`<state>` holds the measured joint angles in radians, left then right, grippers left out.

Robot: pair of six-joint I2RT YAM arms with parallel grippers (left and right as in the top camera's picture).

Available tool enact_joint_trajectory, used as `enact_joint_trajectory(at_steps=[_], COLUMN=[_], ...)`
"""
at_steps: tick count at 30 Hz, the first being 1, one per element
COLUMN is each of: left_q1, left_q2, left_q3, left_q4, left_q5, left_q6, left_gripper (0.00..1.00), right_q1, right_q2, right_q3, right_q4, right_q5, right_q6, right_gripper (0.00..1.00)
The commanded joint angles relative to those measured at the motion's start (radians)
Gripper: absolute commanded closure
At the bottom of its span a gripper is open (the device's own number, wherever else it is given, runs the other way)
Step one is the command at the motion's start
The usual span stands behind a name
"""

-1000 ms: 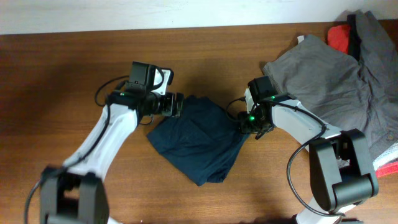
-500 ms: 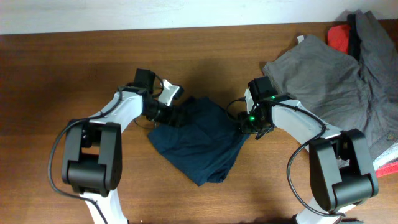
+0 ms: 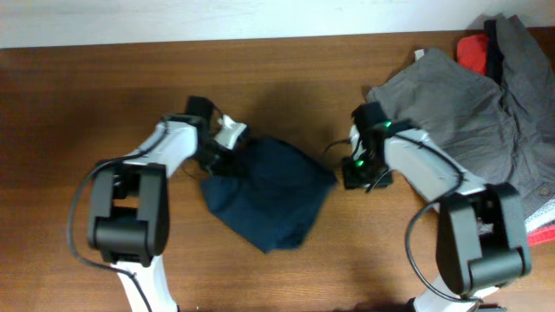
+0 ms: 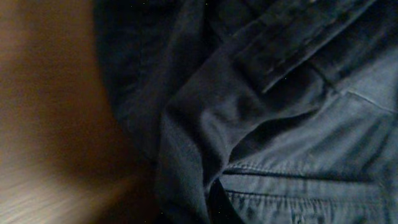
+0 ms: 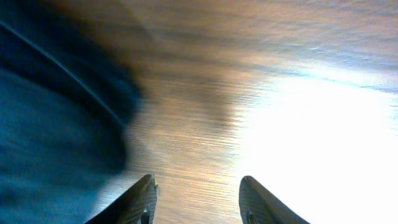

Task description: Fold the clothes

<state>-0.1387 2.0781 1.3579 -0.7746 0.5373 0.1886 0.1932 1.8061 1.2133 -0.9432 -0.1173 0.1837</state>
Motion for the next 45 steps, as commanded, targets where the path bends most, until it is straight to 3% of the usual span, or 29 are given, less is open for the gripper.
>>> enact_joint_trajectory(at_steps=[1,6,10,15,20,21,22,26,30,34,45], left_q1=[0.184,0.375,0.524,0.628,0.645,0.645,0.645,0.641,0.578,0.497,0.303], left_q2=[-0.108,-0.147,-0.146,-0.146,-0.146,-0.146,-0.146,-0.147,-0.147,-0.135,0.064], left_q3=[0.065,0.147,0.185,0.185,0.185,0.187,0.198,0.325,0.465,0.462,0.46], left_q4=[-0.003,0.011,0.075,0.171,0.232,0.245,0.244,0.139,0.013,0.003,-0.046], left_q5=[-0.348,-0.484,-0.489,-0.489,-0.49,-0.49,-0.494,-0.506,-0.379,-0.234,-0.23], left_q6=[-0.121,-0.119,-0.043,-0.014,-0.015,-0.016,-0.02,-0.079,-0.095,-0.095,-0.095], left_gripper=[0.99,1.0,1.0,0.99,0.96,0.67,0.0,0.01,0.01,0.01,0.01], right_q1=[-0.068,-0.101,-0.102,-0.102,-0.102,-0.102,-0.102,-0.102,-0.102,-0.102,-0.102], right_q2=[-0.124,-0.195,-0.229,-0.229,-0.229,-0.229,-0.229,-0.229,-0.229,-0.229,-0.229], right_q3=[0.154,0.254,0.259,0.259,0.259,0.259,0.259,0.259,0.259,0.259,0.259], right_q4=[-0.093,-0.192,-0.217,-0.232,-0.232,-0.232,-0.234,-0.242,-0.242,-0.244,-0.273], right_q5=[0.104,0.104,0.103,0.103,0.103,0.103,0.102,0.1,0.1,0.099,0.092], right_q6=[-0.005,-0.048,-0.048,-0.046,-0.044,-0.044,-0.044,-0.044,-0.044,-0.044,-0.044], right_gripper=[0.52,0.52,0.52,0.52,0.52,0.52,0.52,0.52,0.52,0.52,0.52])
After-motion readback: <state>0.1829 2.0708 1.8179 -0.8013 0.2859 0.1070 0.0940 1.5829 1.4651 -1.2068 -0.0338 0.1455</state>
